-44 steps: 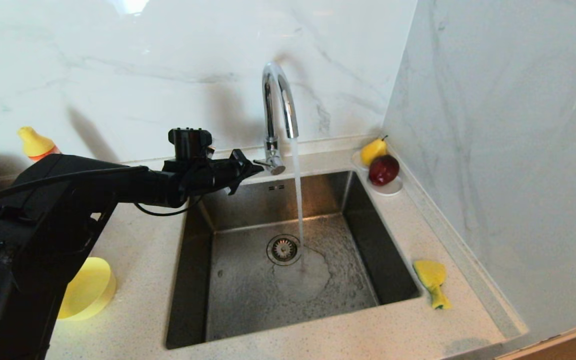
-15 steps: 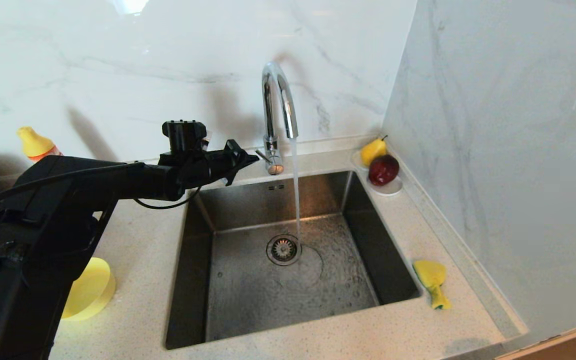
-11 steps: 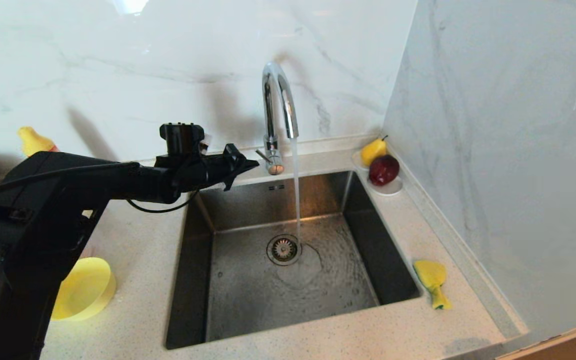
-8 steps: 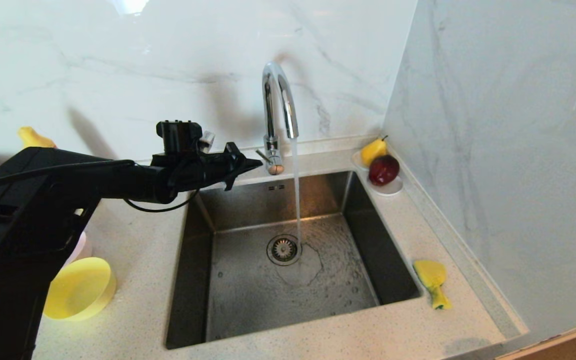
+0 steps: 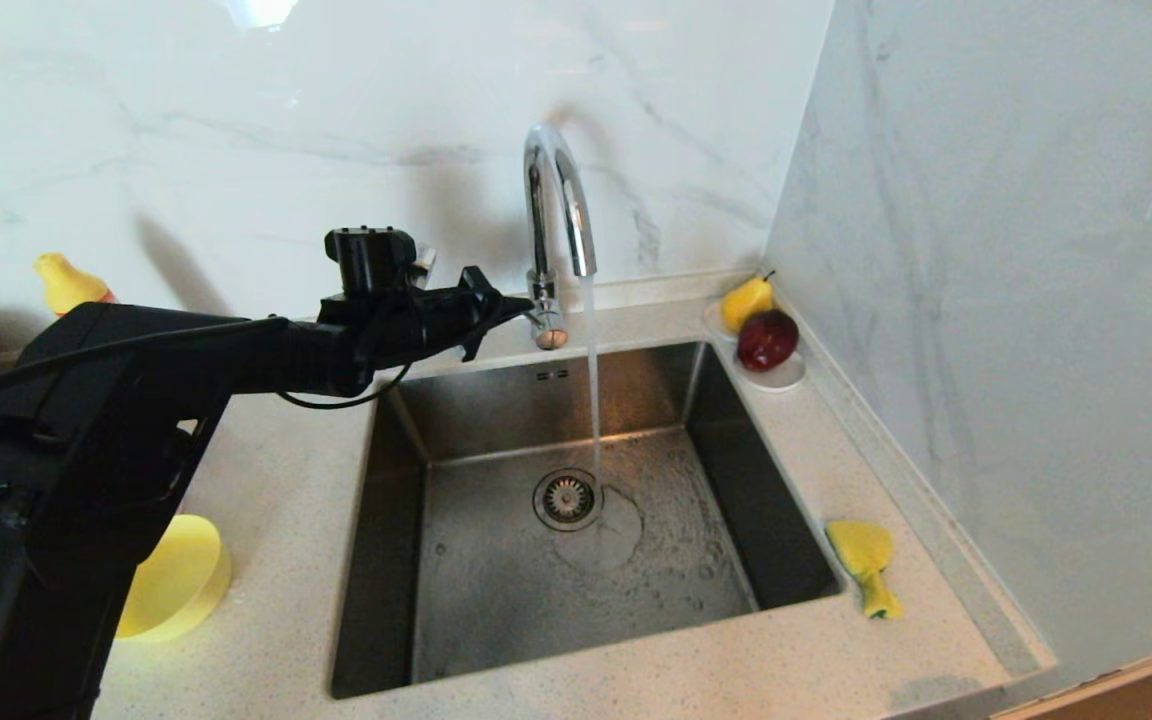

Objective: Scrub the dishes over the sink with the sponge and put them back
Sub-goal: Turn off the faucet

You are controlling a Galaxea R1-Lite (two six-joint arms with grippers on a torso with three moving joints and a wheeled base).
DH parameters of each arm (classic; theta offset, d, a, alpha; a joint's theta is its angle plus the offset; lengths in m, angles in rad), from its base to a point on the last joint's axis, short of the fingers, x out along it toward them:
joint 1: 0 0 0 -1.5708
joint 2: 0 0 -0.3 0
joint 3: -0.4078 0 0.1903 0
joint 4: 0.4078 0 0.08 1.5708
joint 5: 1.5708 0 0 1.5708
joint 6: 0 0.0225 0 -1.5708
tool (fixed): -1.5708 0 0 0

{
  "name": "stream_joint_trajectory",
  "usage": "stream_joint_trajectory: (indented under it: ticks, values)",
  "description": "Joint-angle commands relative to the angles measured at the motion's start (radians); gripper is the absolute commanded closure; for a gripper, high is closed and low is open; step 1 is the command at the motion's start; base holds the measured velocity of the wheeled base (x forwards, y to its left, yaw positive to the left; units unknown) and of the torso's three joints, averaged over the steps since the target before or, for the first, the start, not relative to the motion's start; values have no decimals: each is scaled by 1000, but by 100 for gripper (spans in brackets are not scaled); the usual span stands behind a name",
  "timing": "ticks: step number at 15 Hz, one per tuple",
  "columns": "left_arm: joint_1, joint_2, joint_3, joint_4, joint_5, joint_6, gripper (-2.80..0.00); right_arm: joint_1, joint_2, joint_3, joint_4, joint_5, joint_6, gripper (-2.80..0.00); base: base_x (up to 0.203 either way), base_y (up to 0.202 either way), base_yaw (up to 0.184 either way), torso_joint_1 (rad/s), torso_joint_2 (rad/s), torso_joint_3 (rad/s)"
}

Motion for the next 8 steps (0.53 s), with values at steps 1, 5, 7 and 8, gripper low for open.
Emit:
stream_joint_trajectory:
  ticks: [1,5,7,8]
  values:
    - [-7,41,-14,-26,0,-6,0,0,2,0,0,0,-1,0,0,0,0,0,0,0]
    - [-9,46,-15,-31,10,-6,0,0,2,0,0,0,-1,0,0,0,0,0,0,0]
    - [-9,46,-15,-30,15,-6,0,0,2,0,0,0,-1,0,0,0,0,0,0,0]
    - [-8,46,-15,-30,24,-4,0,0,2,1,0,0,-1,0,0,0,0,0,0,0]
